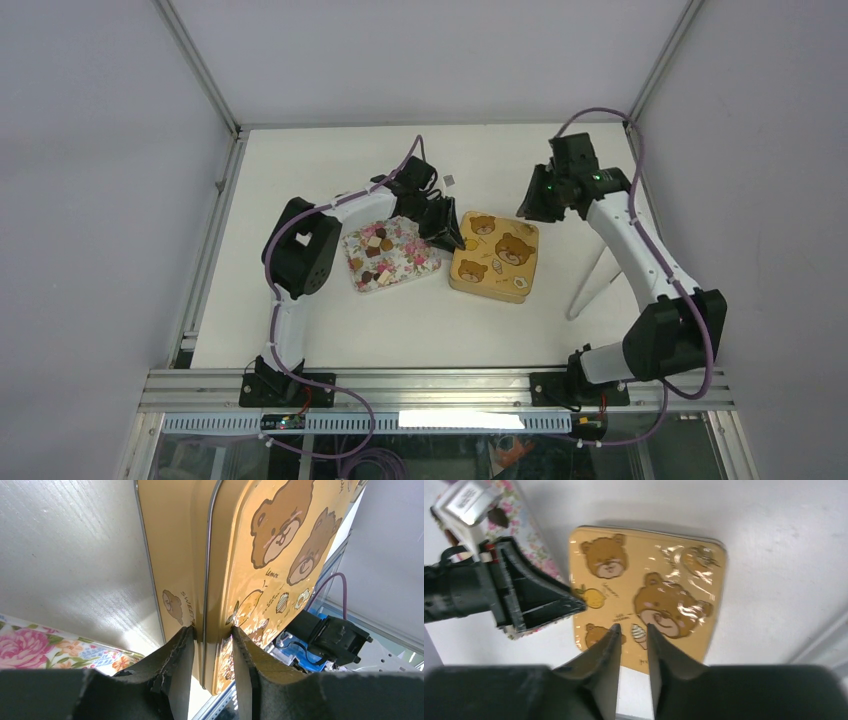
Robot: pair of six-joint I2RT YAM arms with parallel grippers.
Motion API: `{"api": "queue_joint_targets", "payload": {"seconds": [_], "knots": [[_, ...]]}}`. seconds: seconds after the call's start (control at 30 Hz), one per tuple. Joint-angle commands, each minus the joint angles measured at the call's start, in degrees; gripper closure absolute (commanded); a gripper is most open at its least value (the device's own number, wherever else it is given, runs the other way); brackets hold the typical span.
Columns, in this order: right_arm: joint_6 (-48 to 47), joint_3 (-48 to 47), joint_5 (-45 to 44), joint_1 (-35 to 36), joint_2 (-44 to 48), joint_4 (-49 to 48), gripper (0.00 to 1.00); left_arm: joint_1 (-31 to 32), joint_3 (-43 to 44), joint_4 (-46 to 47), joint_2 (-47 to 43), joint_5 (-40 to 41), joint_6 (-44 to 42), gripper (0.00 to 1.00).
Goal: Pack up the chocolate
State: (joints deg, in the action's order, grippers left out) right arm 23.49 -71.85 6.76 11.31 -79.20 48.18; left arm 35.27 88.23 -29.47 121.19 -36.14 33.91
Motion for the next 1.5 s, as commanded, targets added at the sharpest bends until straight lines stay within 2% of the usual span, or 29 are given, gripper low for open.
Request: {"api": "queue_joint_targets", "payload": {"seconds": [0.0,0.07,0.23,0.4,0.57,0.73,0.93,1.1,1.23,1.47], "knots": [[0.71,-6.39,-2.50,6.89,-6.67,-1.08,0.86,0.51,0.89,0.62,0.46,0.23,0.79,0.68],[0.97,-8.89,-2.30,9.15,-10.94,-1.90,1.00,0.51,0.82,0.61,0.51,0.27,0.88,0.67],[3.01,-13.61,0.61,10.78,-22.59,-5.41,1.00,0.51,0.59,0.45,0.41,0.40,0.89,0.67],[3.70,-17.15,-1.45,11.05,-32.17,-4.17,1.00,0.37,0.54,0.14,0.22,0.33,0.89,0.67],[3.72,-16.60,-2.06,11.45,-25.00,-5.31,1.00,0.03,0.02,-0.20,-0.94,0.72,0.48,0.66],[0.93,-16.46,-9.77,11.01,-16.65,-1.76,1.00,-0.46,0.27,-0.74,-2.29,1.54,0.25,0.65],[0.56,-4.27,-11.46,5.16,-12.18,-2.50,1.00,-0.64,1.75,-2.08,-4.38,2.84,-0.37,0.62],[-0.05,3.74,-13.68,3.32,-14.71,-5.25,1.00,-0.81,2.64,-3.15,-4.98,3.01,-0.25,0.57],[-0.63,2.32,-11.92,3.15,-14.89,-4.09,1.00,-0.99,3.40,-4.44,-5.89,4.27,-0.46,0.49],[-1.33,-4.65,-12.77,3.02,-3.80,-0.29,1.00,-1.88,5.48,-10.25,-11.93,10.64,-4.31,0.36]]}}
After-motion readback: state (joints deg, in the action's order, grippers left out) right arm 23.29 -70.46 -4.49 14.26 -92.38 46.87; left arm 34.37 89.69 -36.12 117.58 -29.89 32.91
